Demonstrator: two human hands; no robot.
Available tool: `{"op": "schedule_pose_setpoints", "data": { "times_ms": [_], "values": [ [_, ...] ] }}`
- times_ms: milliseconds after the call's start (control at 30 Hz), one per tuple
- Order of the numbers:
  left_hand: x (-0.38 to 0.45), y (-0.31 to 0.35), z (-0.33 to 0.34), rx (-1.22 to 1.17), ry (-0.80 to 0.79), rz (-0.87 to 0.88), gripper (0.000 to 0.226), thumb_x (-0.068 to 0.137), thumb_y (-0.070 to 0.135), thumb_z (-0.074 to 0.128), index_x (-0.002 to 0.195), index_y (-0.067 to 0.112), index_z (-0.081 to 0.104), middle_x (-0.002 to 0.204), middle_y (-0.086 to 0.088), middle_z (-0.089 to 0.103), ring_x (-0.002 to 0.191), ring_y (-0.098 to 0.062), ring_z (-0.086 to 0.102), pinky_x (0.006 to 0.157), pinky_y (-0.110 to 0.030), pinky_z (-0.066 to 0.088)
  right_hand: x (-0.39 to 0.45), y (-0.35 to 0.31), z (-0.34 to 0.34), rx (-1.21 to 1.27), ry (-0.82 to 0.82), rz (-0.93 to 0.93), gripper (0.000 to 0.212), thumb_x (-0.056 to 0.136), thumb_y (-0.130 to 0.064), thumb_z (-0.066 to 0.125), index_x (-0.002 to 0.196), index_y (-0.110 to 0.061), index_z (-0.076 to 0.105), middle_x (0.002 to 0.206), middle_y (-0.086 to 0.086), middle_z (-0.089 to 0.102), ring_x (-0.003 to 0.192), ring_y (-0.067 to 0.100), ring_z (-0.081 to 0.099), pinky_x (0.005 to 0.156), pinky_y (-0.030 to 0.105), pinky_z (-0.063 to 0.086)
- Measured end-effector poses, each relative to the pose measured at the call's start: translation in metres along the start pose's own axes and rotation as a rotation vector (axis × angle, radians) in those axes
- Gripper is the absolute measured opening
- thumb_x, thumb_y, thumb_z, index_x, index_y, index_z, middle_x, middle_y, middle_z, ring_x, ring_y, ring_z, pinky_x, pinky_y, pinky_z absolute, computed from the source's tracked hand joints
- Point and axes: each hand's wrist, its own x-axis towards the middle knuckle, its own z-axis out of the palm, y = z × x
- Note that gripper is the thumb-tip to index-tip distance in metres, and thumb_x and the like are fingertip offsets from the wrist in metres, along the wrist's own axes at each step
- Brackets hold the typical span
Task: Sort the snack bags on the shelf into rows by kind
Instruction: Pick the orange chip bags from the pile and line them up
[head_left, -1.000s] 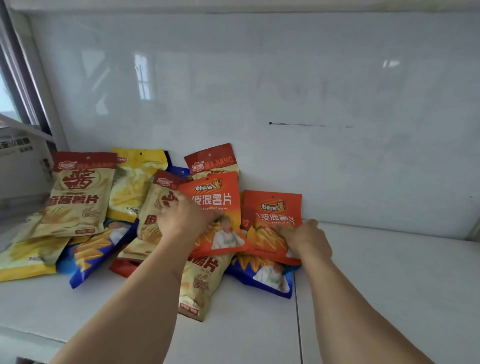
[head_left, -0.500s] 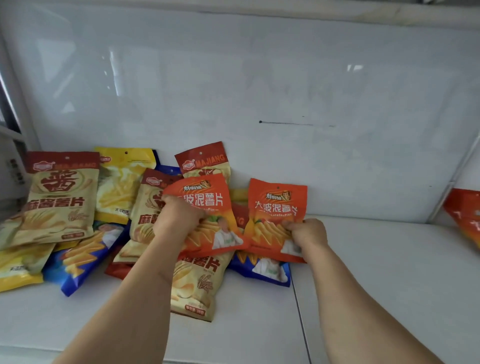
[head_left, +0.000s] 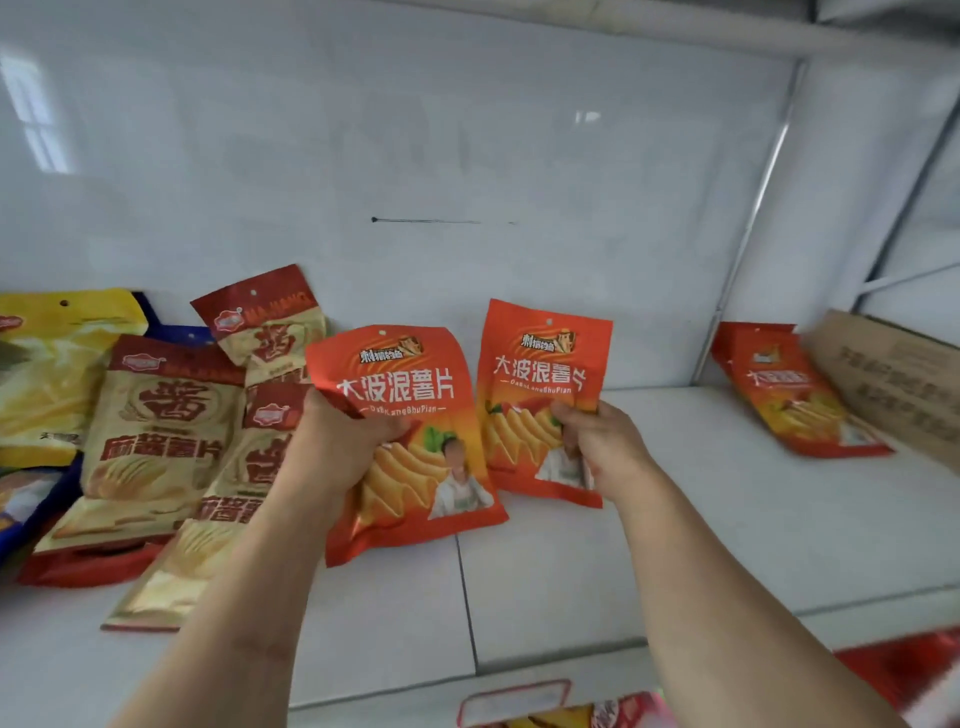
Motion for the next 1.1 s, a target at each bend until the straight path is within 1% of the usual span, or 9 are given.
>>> {"op": "schedule_pose_setpoints", "data": {
  "times_ms": [67,133,200,300,467,700,833,967,1100],
  "values": [
    [-0.011,-0.003,0.031,-0.09,-0.072,-0.028,0.042,0.068,0.012,0.088,0.107,0.013,0.072,0.097,-0.009,0.078,0.084,-0.026,0.076,0.079,-0.04,0.06,0.002,0.001,-0.032,0.007,0.042,0.008,0.012,0.088,-0.021,0.074,0.091,-0.01,0.071,0.067,0.001,0.064,0.059,0.017,0.06,0.059,0.027,0.049],
    [-0.025,-0.002,0.065,-0.235,-0.155,-0.079,0.037,0.078,-0.004,0.076,0.112,0.008,0.068,0.101,-0.015,0.076,0.085,-0.031,0.075,0.075,-0.04,0.06,0.005,0.002,-0.065,0.007,0.071,-0.002,0.011,0.087,-0.023,0.076,0.089,-0.012,0.073,0.074,0.001,0.07,0.064,0.018,0.065,0.063,0.03,0.052],
    [-0.039,0.0,0.1,-0.322,-0.246,-0.107,0.039,0.082,-0.008,0.071,0.118,0.005,0.065,0.106,-0.019,0.075,0.091,-0.035,0.075,0.074,-0.042,0.06,0.007,0.003,-0.099,0.012,0.076,-0.033,0.01,0.088,-0.023,0.076,0.089,-0.014,0.073,0.07,-0.003,0.069,0.059,0.012,0.064,0.061,0.028,0.051],
    [-0.059,0.005,0.154,-0.406,-0.302,-0.161,0.044,0.083,-0.008,0.07,0.125,0.005,0.06,0.112,-0.021,0.073,0.098,-0.038,0.073,0.078,-0.048,0.061,0.011,0.004,-0.153,0.002,0.069,-0.086,0.005,0.09,-0.02,0.073,0.087,-0.017,0.071,0.067,-0.007,0.067,0.056,0.007,0.061,0.057,0.024,0.047],
    [-0.091,0.018,0.24,-0.437,-0.303,-0.27,0.033,0.086,-0.006,0.065,0.119,0.0,0.063,0.109,-0.022,0.073,0.098,-0.041,0.071,0.085,-0.053,0.058,0.03,0.006,-0.243,-0.089,0.107,-0.11,0.01,0.09,-0.028,0.072,0.093,-0.019,0.071,0.084,0.004,0.073,0.069,0.02,0.063,0.06,0.028,0.048],
    [-0.106,0.02,0.323,-0.393,-0.33,-0.271,0.032,0.085,-0.002,0.07,0.117,-0.001,0.065,0.105,-0.02,0.075,0.087,-0.036,0.075,0.069,-0.04,0.061,0.064,0.005,-0.33,-0.115,0.143,-0.124,0.009,0.092,-0.032,0.071,0.09,-0.024,0.07,0.085,-0.008,0.073,0.073,0.011,0.066,0.063,0.026,0.047],
    [-0.1,0.018,0.36,-0.365,-0.338,-0.239,0.034,0.085,0.005,0.073,0.118,0.002,0.064,0.106,-0.018,0.076,0.094,-0.037,0.074,0.078,-0.044,0.059,0.086,0.003,-0.363,-0.084,0.15,-0.133,0.01,0.089,-0.034,0.073,0.092,-0.025,0.071,0.086,-0.001,0.076,0.067,0.012,0.067,0.056,0.028,0.054],
    [-0.09,0.017,0.393,-0.294,-0.318,-0.205,0.03,0.084,0.015,0.077,0.111,0.005,0.068,0.1,-0.015,0.077,0.089,-0.035,0.075,0.087,-0.048,0.059,0.109,0.002,-0.387,-0.098,0.148,-0.126,0.012,0.09,-0.035,0.072,0.092,-0.023,0.071,0.07,-0.009,0.068,0.045,0.002,0.054,0.041,0.015,0.041],
    [-0.085,0.017,0.423,-0.254,-0.31,-0.183,0.033,0.082,0.019,0.08,0.11,0.006,0.069,0.096,-0.014,0.078,0.087,-0.034,0.076,0.087,-0.049,0.059,0.136,0.002,-0.412,-0.203,0.11,-0.108,0.016,0.091,-0.038,0.069,0.087,-0.023,0.069,0.056,-0.012,0.057,0.039,0.0,0.046,0.044,0.02,0.04]
  ]
}}
